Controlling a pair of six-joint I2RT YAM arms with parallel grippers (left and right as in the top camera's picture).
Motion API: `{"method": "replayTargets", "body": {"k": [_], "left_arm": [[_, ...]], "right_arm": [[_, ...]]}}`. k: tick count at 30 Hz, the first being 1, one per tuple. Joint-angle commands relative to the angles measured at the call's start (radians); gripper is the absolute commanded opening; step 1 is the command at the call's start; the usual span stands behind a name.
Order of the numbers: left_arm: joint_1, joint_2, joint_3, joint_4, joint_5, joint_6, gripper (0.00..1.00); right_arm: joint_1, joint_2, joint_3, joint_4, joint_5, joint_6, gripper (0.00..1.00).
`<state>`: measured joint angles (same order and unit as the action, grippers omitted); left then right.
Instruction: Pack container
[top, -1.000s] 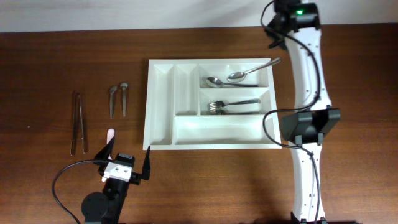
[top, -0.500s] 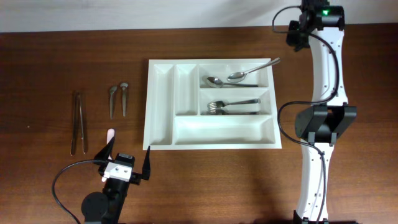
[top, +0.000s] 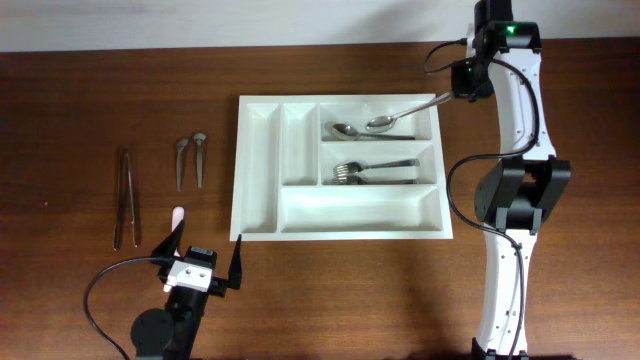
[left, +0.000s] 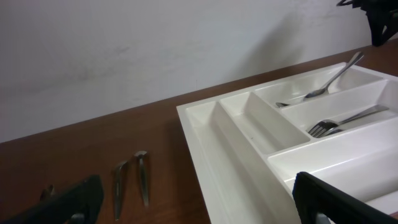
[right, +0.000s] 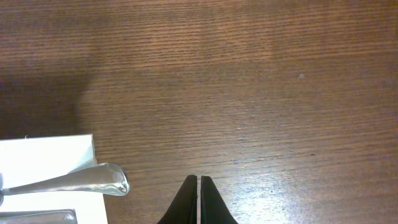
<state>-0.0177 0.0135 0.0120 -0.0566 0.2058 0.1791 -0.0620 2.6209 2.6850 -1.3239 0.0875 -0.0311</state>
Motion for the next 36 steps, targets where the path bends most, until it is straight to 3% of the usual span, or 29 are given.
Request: {"method": "replayTargets", "body": {"k": [1,36], "left_arm": [[-0.004,-0.008,-0.003,-0.005,0.0,-0.005,0.99],[-0.004,-0.008,-0.003,-0.005,0.0,-0.005,0.99]], "right_arm": [[0.009,0.003,-0.004,0.005,-0.01,-0.022,0.04],[0.024,0.004,-0.045,0.031,-0.127,-0.074,0.04]]}}
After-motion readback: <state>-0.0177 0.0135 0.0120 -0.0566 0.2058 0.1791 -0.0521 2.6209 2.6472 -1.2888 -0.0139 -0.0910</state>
